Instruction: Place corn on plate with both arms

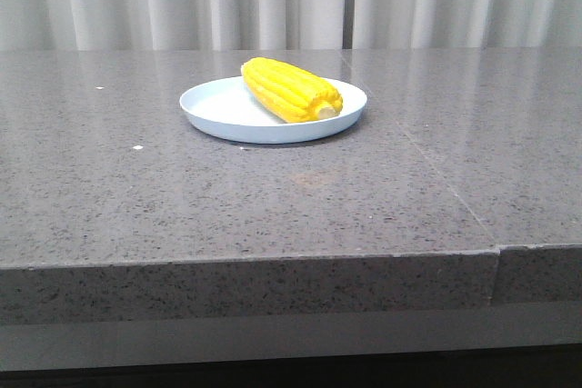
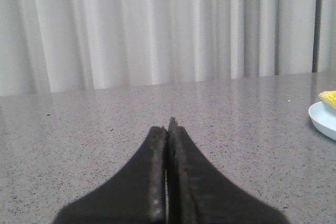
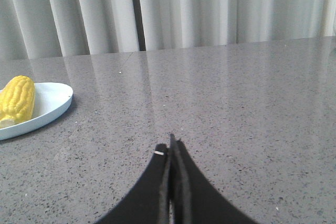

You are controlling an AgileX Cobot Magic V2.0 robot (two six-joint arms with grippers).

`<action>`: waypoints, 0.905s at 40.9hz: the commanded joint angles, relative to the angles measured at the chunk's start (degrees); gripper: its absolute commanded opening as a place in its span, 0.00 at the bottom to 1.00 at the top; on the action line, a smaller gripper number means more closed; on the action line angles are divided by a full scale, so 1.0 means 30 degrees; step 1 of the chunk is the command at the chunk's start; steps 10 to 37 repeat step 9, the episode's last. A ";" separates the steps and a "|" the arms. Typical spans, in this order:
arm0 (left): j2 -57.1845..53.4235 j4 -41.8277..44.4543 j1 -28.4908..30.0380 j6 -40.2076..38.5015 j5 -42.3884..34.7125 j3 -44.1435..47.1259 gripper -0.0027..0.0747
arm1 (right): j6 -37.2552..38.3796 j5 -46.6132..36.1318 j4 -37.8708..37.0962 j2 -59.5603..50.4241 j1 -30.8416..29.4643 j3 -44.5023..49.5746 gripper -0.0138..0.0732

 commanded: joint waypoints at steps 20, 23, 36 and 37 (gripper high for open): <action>-0.0391 -0.0122 -0.0146 -0.0087 -0.1616 0.0049 0.01 | -0.0009 -0.1612 0.0049 -0.0232 -0.0070 -0.0321 0.08; -0.0391 -0.0122 -0.0146 -0.0087 -0.1616 0.0049 0.01 | -0.0009 -0.1612 0.0049 -0.0232 -0.0070 -0.0321 0.08; -0.0391 -0.0122 -0.0146 -0.0087 -0.1616 0.0049 0.01 | -0.0009 -0.1612 0.0049 -0.0232 -0.0070 -0.0321 0.08; -0.0391 -0.0122 -0.0146 -0.0087 -0.1616 0.0049 0.01 | -0.0009 -0.1612 0.0049 -0.0232 -0.0070 -0.0321 0.08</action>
